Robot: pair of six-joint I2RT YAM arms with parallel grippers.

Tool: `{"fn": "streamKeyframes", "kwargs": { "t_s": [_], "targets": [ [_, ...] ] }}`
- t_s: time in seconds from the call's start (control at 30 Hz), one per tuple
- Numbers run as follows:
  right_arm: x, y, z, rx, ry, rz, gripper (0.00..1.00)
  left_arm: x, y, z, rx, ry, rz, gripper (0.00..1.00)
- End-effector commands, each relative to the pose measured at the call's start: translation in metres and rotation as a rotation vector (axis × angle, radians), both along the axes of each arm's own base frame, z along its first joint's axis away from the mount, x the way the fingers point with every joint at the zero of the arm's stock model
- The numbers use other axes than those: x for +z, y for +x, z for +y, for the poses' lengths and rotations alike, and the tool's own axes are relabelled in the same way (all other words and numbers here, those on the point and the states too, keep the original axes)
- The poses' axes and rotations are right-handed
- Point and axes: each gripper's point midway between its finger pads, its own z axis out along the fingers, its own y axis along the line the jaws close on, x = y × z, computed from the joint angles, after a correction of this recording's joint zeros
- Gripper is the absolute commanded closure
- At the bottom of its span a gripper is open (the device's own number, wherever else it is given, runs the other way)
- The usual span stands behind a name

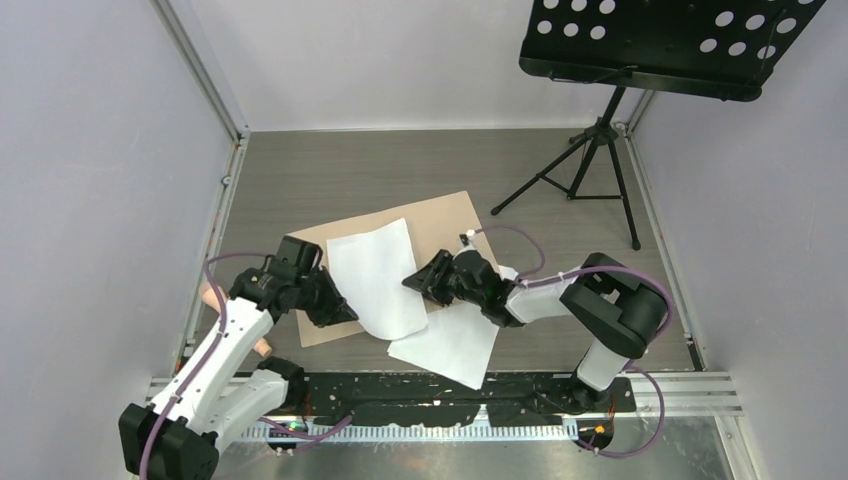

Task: Put the files into the folder

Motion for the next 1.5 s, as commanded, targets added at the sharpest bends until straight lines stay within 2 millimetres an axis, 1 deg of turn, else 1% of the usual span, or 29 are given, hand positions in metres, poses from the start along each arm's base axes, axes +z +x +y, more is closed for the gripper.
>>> {"fn": "streamKeyframes", "kwargs": {
  "t_s": [0.0, 0.07, 0.13, 0.17, 0.27, 0.4, 0.47, 0.5, 0.53, 0.57, 0.6, 0.63, 0.73, 0.77, 0.8, 0.83, 0.87, 0.9, 0.93, 0.97, 1.0, 1.03, 1.07, 1.13, 1.23, 1.3, 1.37, 1.47],
  "targets": [
    [-0.011, -0.009, 0.000, 0.123, -0.173, -0.035, 0.53, -0.009, -0.007, 0.004, -0.027, 0.016, 0.013, 1.00],
    [-0.011, -0.009, 0.008, 0.169, -0.195, -0.046, 0.52, -0.012, -0.010, 0.005, -0.033, 0.019, 0.023, 1.00],
    [-0.017, -0.010, 0.011, 0.211, -0.228, -0.049, 0.52, -0.015, -0.012, 0.006, -0.036, 0.027, 0.029, 1.00],
    [-0.024, -0.012, 0.010, 0.233, -0.257, -0.048, 0.52, -0.016, -0.013, 0.007, -0.039, 0.033, 0.034, 1.00],
    [-0.025, -0.016, 0.016, 0.281, -0.244, -0.062, 0.52, -0.019, -0.014, 0.008, -0.042, 0.042, 0.040, 1.00],
    [-0.025, -0.012, 0.019, 0.294, -0.239, -0.094, 0.53, -0.023, -0.015, 0.010, -0.050, 0.057, 0.050, 1.00],
    [-0.024, -0.007, 0.017, 0.292, -0.245, -0.105, 0.62, -0.023, -0.013, 0.012, -0.052, 0.067, 0.038, 1.00],
    [-0.024, -0.005, 0.016, 0.294, -0.248, -0.111, 0.72, -0.022, -0.011, 0.012, -0.057, 0.073, 0.030, 1.00],
    [-0.020, -0.001, 0.016, 0.288, -0.246, -0.119, 0.77, -0.021, -0.009, 0.012, -0.062, 0.076, 0.024, 1.00],
    [-0.020, 0.000, 0.015, 0.295, -0.259, -0.127, 0.85, -0.019, -0.006, 0.011, -0.067, 0.075, 0.015, 0.95],
    [-0.014, 0.006, 0.015, 0.291, -0.259, -0.144, 0.90, -0.018, -0.003, 0.010, -0.068, 0.075, 0.006, 0.89],
    [-0.015, 0.007, 0.014, 0.299, -0.282, -0.156, 0.93, -0.016, 0.000, 0.010, -0.066, 0.077, -0.004, 0.79],
    [0.002, 0.025, 0.015, 0.314, -0.343, -0.243, 0.94, -0.006, 0.012, 0.013, -0.056, 0.104, -0.056, 0.39],
    [0.015, 0.037, 0.018, 0.295, -0.357, -0.289, 0.94, -0.002, 0.017, 0.016, -0.047, 0.123, -0.075, 0.29],
    [0.016, 0.042, 0.016, 0.307, -0.398, -0.326, 0.94, 0.002, 0.024, 0.019, -0.034, 0.141, -0.097, 0.21],
    [0.030, 0.056, 0.019, 0.281, -0.410, -0.373, 0.94, 0.008, 0.030, 0.021, -0.026, 0.160, -0.121, 0.16],
    [0.036, 0.061, 0.020, 0.293, -0.435, -0.421, 0.94, 0.012, 0.036, 0.025, -0.015, 0.186, -0.137, 0.13],
    [0.049, 0.073, 0.024, 0.274, -0.439, -0.463, 0.95, 0.016, 0.042, 0.026, -0.012, 0.197, -0.149, 0.12],
    [0.054, 0.078, 0.025, 0.284, -0.462, -0.503, 0.94, 0.017, 0.048, 0.029, 0.001, 0.214, -0.154, 0.11],
    [0.067, 0.089, 0.031, 0.273, -0.461, -0.541, 0.94, 0.017, 0.052, 0.031, 0.012, 0.224, -0.151, 0.11],
    [0.071, 0.093, 0.032, 0.284, -0.481, -0.574, 0.94, 0.017, 0.057, 0.033, 0.025, 0.227, -0.153, 0.11],
    [0.083, 0.100, 0.038, 0.281, -0.478, -0.608, 0.94, 0.016, 0.062, 0.036, 0.047, 0.231, -0.152, 0.11],
    [0.085, 0.104, 0.038, 0.293, -0.506, -0.640, 0.95, 0.014, 0.067, 0.039, 0.066, 0.233, -0.152, 0.10],
    [0.100, 0.114, 0.042, 0.302, -0.528, -0.710, 0.95, 0.007, 0.071, 0.046, 0.101, 0.238, -0.141, 0.10],
    [0.105, 0.120, 0.045, 0.348, -0.544, -0.792, 0.95, -0.006, 0.075, 0.058, 0.172, 0.224, -0.103, 0.10],
    [0.105, 0.118, 0.049, 0.396, -0.532, -0.833, 0.95, -0.015, 0.076, 0.065, 0.224, 0.206, -0.069, 0.09],
    [0.103, 0.107, 0.058, 0.487, -0.483, -0.868, 0.95, -0.023, 0.081, 0.070, 0.270, 0.180, -0.054, 0.08],
    [0.094, 0.099, 0.063, 0.554, -0.465, -0.885, 0.95, -0.028, 0.091, 0.079, 0.323, 0.180, -0.044, 0.06]
  ]
}}
